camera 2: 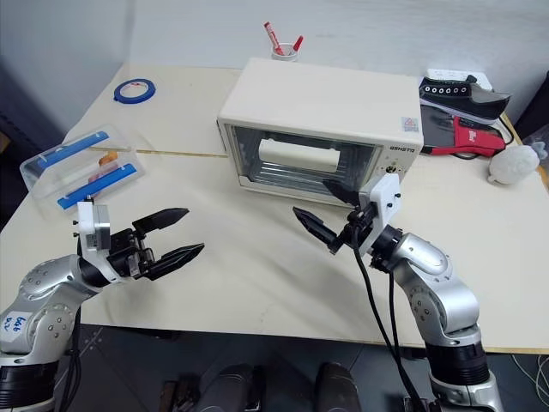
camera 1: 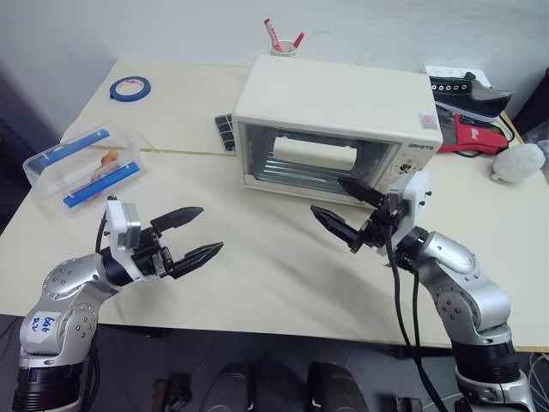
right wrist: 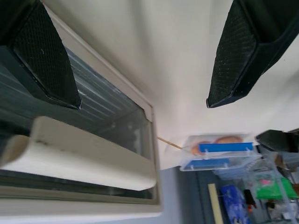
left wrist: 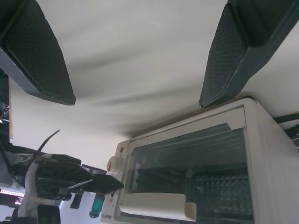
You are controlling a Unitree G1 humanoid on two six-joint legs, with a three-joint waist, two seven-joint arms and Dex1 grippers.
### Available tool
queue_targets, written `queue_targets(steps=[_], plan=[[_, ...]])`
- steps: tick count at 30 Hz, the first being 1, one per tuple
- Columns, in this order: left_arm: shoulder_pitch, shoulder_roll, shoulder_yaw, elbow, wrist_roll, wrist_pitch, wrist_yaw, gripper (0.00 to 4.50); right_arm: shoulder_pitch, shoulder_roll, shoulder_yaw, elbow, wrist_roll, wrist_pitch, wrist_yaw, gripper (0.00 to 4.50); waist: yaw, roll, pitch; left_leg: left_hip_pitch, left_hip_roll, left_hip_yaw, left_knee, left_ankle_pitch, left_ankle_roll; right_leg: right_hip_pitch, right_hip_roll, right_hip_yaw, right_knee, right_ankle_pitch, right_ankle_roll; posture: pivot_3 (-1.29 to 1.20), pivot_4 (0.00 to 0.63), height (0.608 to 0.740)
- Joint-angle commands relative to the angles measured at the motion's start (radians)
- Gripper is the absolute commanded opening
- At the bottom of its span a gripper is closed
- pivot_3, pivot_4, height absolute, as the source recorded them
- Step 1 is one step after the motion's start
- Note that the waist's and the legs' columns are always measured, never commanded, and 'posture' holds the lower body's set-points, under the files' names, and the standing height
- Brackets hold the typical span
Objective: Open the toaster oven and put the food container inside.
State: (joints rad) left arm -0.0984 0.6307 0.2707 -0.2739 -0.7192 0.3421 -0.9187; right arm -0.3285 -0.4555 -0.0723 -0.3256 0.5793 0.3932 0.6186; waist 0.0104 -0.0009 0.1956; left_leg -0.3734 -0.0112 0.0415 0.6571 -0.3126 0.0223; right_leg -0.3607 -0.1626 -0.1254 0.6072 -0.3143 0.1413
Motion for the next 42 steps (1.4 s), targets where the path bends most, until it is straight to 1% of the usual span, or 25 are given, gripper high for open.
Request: queue_targets(steps=[1, 7, 12, 16, 19, 22, 23, 25, 28, 33, 35, 37, 38, 41, 42], plan=[[-0.004, -0.002, 0.019, -0.046, -0.030, 0.002, -0.003, 4.50, -0.042, -0.004, -0.046, 0.011, -0.004, -0.030, -0.004, 4.45, -0.002, 0.000, 0.000, 0.000, 0.000, 0.000, 0.000, 0.000, 0.000, 0.000, 0.000, 0.000, 0.000, 0.000, 0.000, 0.00, 0.150, 0.740], [-0.034, -0.016, 0.023, -0.027, -0.019, -0.017, 0.008, 4.50, -0.061, 0.015, -0.036, -0.002, 0.006, -0.086, 0.053, 4.45, -0.010, 0.000, 0.000, 0.000, 0.000, 0.000, -0.001, 0.000, 0.000, 0.000, 0.000, 0.000, -0.001, 0.000, 0.000, 0.00, 0.150, 0.740], [-0.040, -0.003, 0.022, -0.008, -0.022, 0.000, -0.015, 4.50, 0.019, -0.013, -0.017, -0.056, 0.032, -0.046, 0.106, 4.45, -0.010, 0.000, 0.000, 0.000, 0.000, 0.000, -0.001, 0.000, 0.000, 0.000, 0.000, -0.001, -0.001, 0.000, 0.000, 0.00, 0.150, 0.740], [-0.069, 0.022, 0.036, 0.025, -0.029, 0.012, -0.031, 4.50, 0.077, -0.031, -0.025, -0.089, 0.049, -0.035, 0.135, 4.45, -0.010, 0.000, 0.000, 0.000, 0.000, 0.000, -0.001, 0.000, 0.000, 0.000, 0.000, 0.000, -0.001, 0.000, 0.000, 0.00, 0.150, 0.740], [-0.111, 0.037, 0.051, 0.056, -0.042, 0.029, -0.031, 4.50, 0.121, -0.061, -0.022, -0.104, 0.031, -0.069, 0.187, 4.45, -0.009, 0.000, 0.000, 0.000, 0.000, 0.000, -0.001, 0.000, 0.000, 0.000, 0.000, 0.000, -0.001, 0.000, 0.000, 0.00, 0.150, 0.740], [-0.169, 0.045, 0.064, 0.110, -0.046, 0.035, -0.044, 4.50, 0.193, -0.119, 0.000, -0.095, -0.041, -0.162, 0.282, 4.45, -0.008, -0.001, 0.000, 0.000, 0.000, 0.000, -0.002, 0.000, 0.000, 0.000, 0.000, -0.001, -0.002, 0.000, 0.000, 0.00, 0.150, 0.740], [-0.190, 0.052, 0.064, 0.131, -0.066, 0.061, -0.065, 4.31, 0.212, -0.131, 0.007, -0.090, -0.059, -0.187, 0.303, 4.48, -0.008, -0.001, 0.000, 0.000, 0.000, 0.000, -0.002, 0.000, 0.000, 0.000, 0.000, -0.001, -0.002, 0.000, 0.000, 0.00, 0.150, 0.740], [-0.235, 0.062, 0.052, 0.179, -0.064, 0.069, -0.098, 3.94, 0.228, -0.137, 0.013, -0.083, -0.077, -0.212, 0.318, 4.50, -0.008, -0.001, 0.000, 0.000, 0.000, 0.000, -0.002, 0.000, 0.000, 0.000, 0.000, -0.001, -0.002, 0.000, 0.000, 0.00, 0.150, 0.740], [-0.333, 0.051, 0.017, 0.292, 0.001, 0.017, -0.126, 3.03, 0.213, -0.122, 0.003, -0.077, -0.069, -0.211, 0.307, 4.50, -0.009, -0.001, 0.001, 0.000, 0.000, 0.000, 0.000, 0.000, 0.000, 0.000, 0.000, 0.000, 0.000, 0.000, 0.000, 0.00, 0.150, 0.740], [-0.577, -0.043, -0.093, 0.583, 0.176, -0.188, -0.152, 1.40, 0.187, -0.129, 0.005, -0.056, -0.074, -0.222, 0.322, 4.50, 0.003, -0.002, 0.001, 0.000, 0.000, 0.000, 0.002, 0.000, 0.000, 0.001, 0.001, -0.001, 0.001, 0.000, 0.000, 0.00, 0.150, 0.740], [-0.655, -0.086, -0.103, 0.697, 0.216, -0.251, -0.136, 0.82, 0.187, -0.130, 0.005, -0.056, -0.075, -0.223, 0.324, 4.50, 0.012, -0.003, 0.001, -0.001, -0.001, 0.000, 0.002, 0.000, 0.000, 0.001, 0.001, -0.001, 0.000, 0.000, 0.000, 0.00, 0.150, 0.740], [-0.684, -0.101, -0.098, 0.751, 0.218, -0.268, -0.166, 0.18, 0.192, -0.130, 0.000, -0.062, -0.075, -0.222, 0.320, 4.50, 0.014, -0.003, 0.001, -0.002, -0.003, 0.000, 0.002, 0.000, 0.000, 0.000, 0.001, -0.002, -0.001, 0.000, 0.001, 0.00, 0.150, 0.740], [-0.682, -0.100, -0.096, 0.748, 0.194, -0.243, -0.213, 0.04, 0.196, -0.132, -0.006, -0.068, -0.075, -0.219, 0.314, 4.50, 0.011, -0.004, 0.002, -0.003, -0.004, 0.000, 0.002, 0.000, 0.000, 0.000, 0.001, -0.003, -0.002, 0.000, 0.001, 0.00, 0.150, 0.740], [-0.651, -0.077, -0.087, 0.721, 0.169, -0.186, -0.275, 0.04, 0.202, -0.119, -0.045, -0.086, -0.048, -0.181, 0.255, 4.50, 0.003, -0.004, 0.002, -0.003, -0.004, 0.001, 0.002, 0.000, 0.000, -0.001, 0.001, -0.004, -0.001, 0.000, 0.001, 0.00, 0.150, 0.740], [-0.637, -0.070, -0.074, 0.713, 0.169, -0.176, -0.265, 0.04, 0.205, -0.116, -0.054, -0.089, -0.042, -0.172, 0.239, 4.50, 0.001, -0.004, 0.002, -0.003, -0.003, 0.001, 0.002, 0.000, 0.000, -0.001, 0.001, -0.004, -0.001, 0.000, 0.001, 0.00, 0.150, 0.740]])
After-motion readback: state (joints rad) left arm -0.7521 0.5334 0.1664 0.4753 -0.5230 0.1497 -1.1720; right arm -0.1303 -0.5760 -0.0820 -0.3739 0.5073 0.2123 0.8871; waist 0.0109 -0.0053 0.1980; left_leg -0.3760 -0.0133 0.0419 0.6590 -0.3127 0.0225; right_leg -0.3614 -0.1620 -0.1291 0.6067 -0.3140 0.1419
